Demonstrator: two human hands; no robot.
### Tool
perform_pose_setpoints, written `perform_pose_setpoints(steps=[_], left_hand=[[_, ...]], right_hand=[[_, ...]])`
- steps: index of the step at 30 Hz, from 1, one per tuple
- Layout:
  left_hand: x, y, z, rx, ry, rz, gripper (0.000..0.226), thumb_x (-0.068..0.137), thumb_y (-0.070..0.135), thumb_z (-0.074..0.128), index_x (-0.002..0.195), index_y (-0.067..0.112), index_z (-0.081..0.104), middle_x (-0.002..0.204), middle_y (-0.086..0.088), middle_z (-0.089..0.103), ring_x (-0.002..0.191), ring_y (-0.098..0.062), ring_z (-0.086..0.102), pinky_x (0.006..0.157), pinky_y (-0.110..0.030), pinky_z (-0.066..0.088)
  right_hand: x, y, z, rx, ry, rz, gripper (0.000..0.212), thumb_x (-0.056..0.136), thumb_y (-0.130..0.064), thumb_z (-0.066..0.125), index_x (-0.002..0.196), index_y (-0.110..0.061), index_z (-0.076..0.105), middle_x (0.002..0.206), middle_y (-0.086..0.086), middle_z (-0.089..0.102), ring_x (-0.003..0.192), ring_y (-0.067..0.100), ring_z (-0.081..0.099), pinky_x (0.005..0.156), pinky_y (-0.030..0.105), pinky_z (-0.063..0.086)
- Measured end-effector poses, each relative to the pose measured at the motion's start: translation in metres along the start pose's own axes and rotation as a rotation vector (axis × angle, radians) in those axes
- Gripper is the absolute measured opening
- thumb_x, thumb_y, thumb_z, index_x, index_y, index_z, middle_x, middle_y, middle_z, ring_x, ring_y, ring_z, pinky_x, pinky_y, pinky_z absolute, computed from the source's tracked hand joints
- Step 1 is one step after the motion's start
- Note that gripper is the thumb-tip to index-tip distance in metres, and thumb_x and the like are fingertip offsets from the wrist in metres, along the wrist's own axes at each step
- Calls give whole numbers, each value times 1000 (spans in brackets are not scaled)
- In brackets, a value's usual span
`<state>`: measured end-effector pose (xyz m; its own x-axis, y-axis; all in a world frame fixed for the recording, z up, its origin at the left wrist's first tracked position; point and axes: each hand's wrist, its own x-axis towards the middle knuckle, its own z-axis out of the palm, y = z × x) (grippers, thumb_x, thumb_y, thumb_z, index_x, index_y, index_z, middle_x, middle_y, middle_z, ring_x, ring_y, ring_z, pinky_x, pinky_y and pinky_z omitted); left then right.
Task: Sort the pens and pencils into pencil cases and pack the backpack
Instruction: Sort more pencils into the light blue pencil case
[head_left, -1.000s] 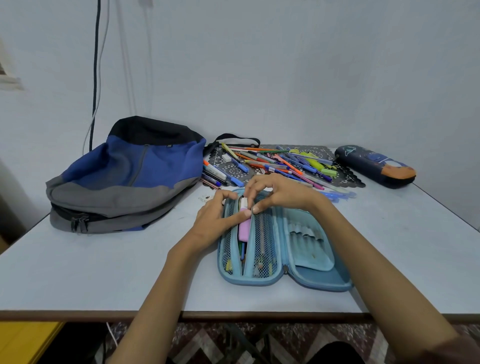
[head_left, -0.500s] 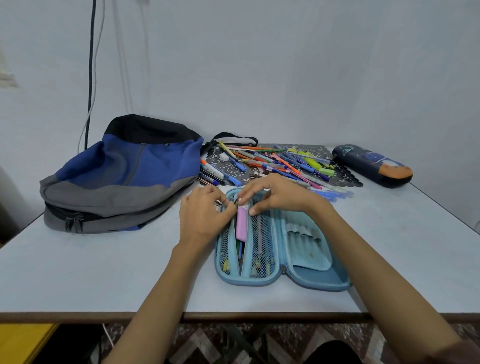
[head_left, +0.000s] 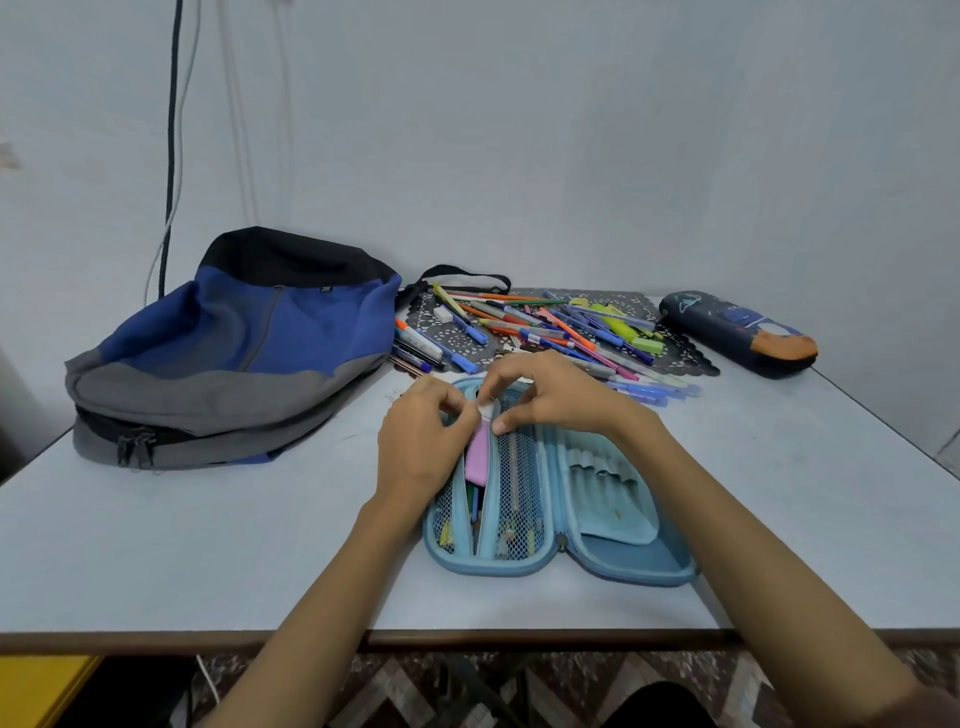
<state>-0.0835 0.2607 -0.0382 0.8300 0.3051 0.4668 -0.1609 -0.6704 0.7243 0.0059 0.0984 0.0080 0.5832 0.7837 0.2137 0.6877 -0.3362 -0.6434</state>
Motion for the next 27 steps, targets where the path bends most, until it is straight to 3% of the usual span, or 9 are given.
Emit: perform_pose_setpoints(steps=[3,7,9,11,14,17,18,23,27], left_hand=[[-4,1,0,5,13,-5,20,80,38,72,72,21,65,78,9,61,75,-8,57,65,-31,47],[-5,4,-4,60,5,-60,28,73,51,75,78,25,66,80,12,65,77,-5,58,65,-28,45],[-6,6,-6,100,-1,-68,27,73,51,75,79,27,67,82,12,65,79,-6,58,66,-28,43],[-6,7,-6,124,11,-71,25,73,50,74,78,27,66,82,12,65,79,-7,58,67,-28,44],[-6,9,-5,130,35,-72,23,72,47,75,75,26,65,79,12,66,78,-8,59,69,-30,45],[-6,10,-5,136,61,-60,21,71,45,75,72,26,67,77,11,66,76,-9,59,69,-31,46],[-7,11,-5,141,72,-47,20,71,44,75,70,26,67,76,11,65,75,-10,59,68,-31,45],[-7,12,-5,171,102,-8,19,72,42,75,67,24,69,73,10,64,73,-11,58,69,-32,44],[-7,12,-4,172,103,13,17,71,39,75,66,24,69,71,11,62,70,-9,55,70,-33,45]], right_hand=[[-3,3,0,105,30,40,39,67,-8,86,98,-9,62,101,4,68,98,15,63,69,11,45],[3,2,-9,73,-84,90,38,72,-10,83,106,-10,65,107,2,67,101,13,63,77,16,49],[8,4,-16,96,-117,129,32,81,-9,76,111,-9,66,107,2,68,99,13,65,81,21,53],[16,8,-18,102,-57,172,22,88,-5,67,110,-4,68,99,6,70,88,20,68,74,28,57],[32,13,-10,-196,18,105,13,89,-9,66,99,-10,74,93,5,71,79,23,68,68,36,58],[44,4,-4,-543,-38,-25,13,87,-12,66,95,-15,76,90,3,72,74,10,60,65,7,40],[47,-1,-5,-631,-45,-60,15,87,-12,64,95,-16,76,90,2,73,75,10,60,61,4,34],[56,-11,-3,-1050,-146,-217,22,89,-14,57,100,-21,75,97,0,68,88,20,60,63,27,31],[60,-13,-5,-1193,-210,-328,17,83,-9,59,86,-12,75,80,5,64,63,23,54,52,30,29]])
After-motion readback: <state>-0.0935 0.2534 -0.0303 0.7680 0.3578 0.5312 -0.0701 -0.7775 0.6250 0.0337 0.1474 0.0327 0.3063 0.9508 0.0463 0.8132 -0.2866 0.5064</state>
